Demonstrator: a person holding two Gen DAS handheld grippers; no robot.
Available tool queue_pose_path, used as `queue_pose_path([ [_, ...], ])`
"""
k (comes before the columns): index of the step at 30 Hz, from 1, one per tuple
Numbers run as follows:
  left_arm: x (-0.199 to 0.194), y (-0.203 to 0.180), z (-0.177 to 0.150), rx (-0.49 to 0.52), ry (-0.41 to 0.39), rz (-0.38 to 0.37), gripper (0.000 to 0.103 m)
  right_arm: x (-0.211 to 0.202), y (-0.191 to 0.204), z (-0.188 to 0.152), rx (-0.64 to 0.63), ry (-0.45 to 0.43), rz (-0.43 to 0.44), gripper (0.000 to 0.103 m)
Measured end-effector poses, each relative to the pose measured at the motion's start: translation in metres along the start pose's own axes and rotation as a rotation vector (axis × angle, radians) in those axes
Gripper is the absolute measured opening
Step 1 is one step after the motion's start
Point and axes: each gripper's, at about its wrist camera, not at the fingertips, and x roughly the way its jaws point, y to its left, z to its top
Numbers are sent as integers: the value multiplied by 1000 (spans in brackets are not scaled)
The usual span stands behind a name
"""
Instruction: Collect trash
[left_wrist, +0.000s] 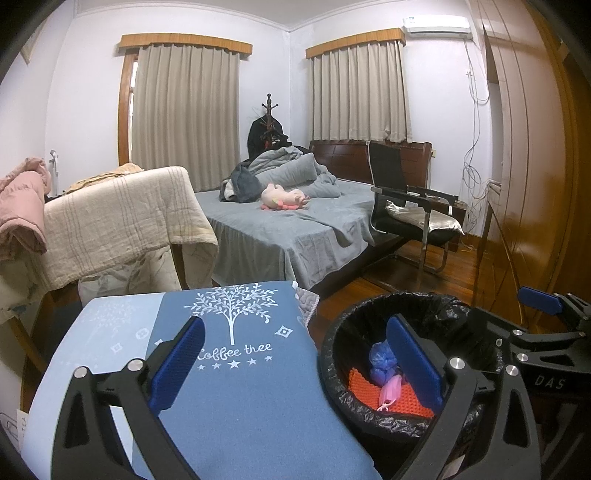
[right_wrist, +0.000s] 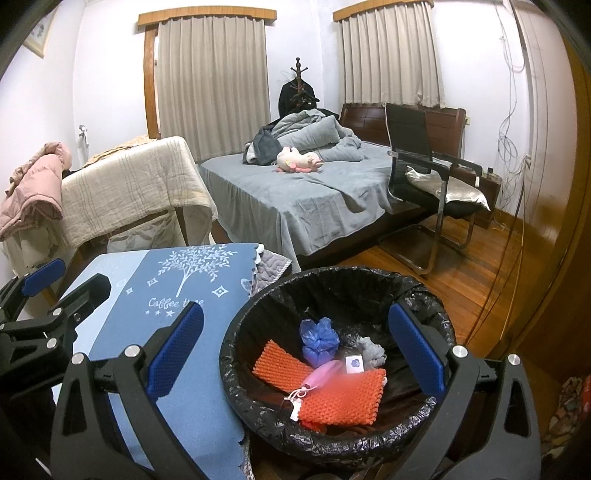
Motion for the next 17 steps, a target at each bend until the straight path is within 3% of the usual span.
queue_pose_path([
  [17,0,0,-3,0,2,2,97,2,5,-5,1,5,0,98],
])
